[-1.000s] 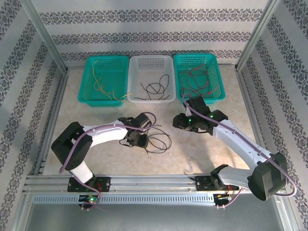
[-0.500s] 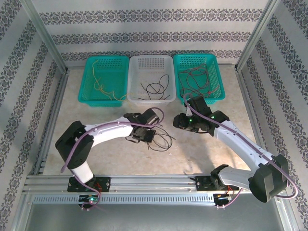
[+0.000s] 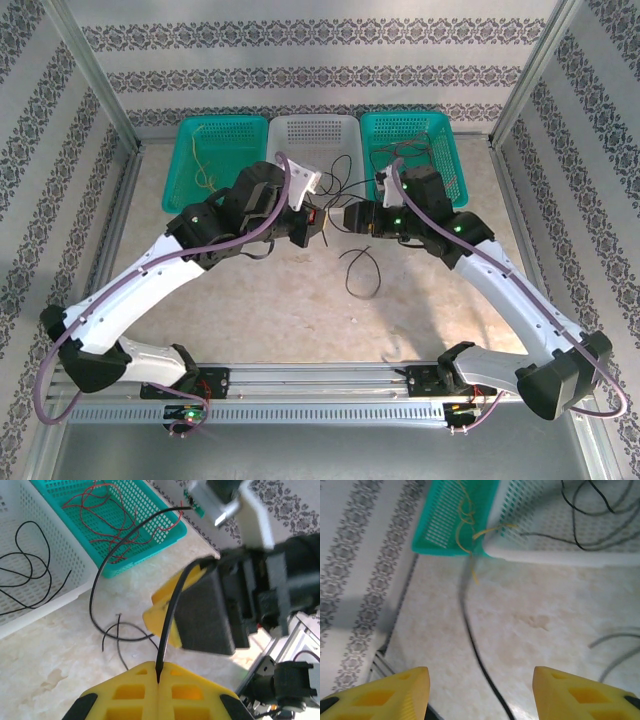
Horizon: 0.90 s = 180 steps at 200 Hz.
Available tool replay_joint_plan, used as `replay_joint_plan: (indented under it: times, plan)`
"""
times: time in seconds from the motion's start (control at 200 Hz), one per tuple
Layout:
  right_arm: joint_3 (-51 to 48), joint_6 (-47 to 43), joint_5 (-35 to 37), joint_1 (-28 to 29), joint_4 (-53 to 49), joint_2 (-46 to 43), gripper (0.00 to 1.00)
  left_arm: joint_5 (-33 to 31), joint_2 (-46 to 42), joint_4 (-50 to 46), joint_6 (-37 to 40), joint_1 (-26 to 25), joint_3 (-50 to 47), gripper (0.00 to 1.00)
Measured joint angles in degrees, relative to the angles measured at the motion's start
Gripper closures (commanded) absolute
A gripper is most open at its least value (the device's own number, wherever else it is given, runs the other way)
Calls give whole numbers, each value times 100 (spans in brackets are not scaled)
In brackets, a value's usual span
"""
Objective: Untangle the cables
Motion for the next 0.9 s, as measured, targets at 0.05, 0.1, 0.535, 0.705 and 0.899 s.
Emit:
replay_joint_plan:
  times: [0.05, 0.1, 0.535, 0.705, 0.899]
  plan:
    - [120, 0, -63, 0, 37, 0, 46, 35, -74, -7, 55, 15, -48, 100]
    - [201, 7, -103, 0, 59, -2, 48, 52, -168, -7, 74, 52, -122, 100]
    - [133, 55, -208, 0, 31, -9, 82, 42, -1078, 999, -531, 533, -476, 100]
    - [-190, 74, -203, 0, 31, 70, 84, -28, -824, 1471, -660, 638, 319, 100]
    - [-463, 173, -133, 0, 28, 166, 56, -177, -164, 1707, -695, 1021, 1628, 100]
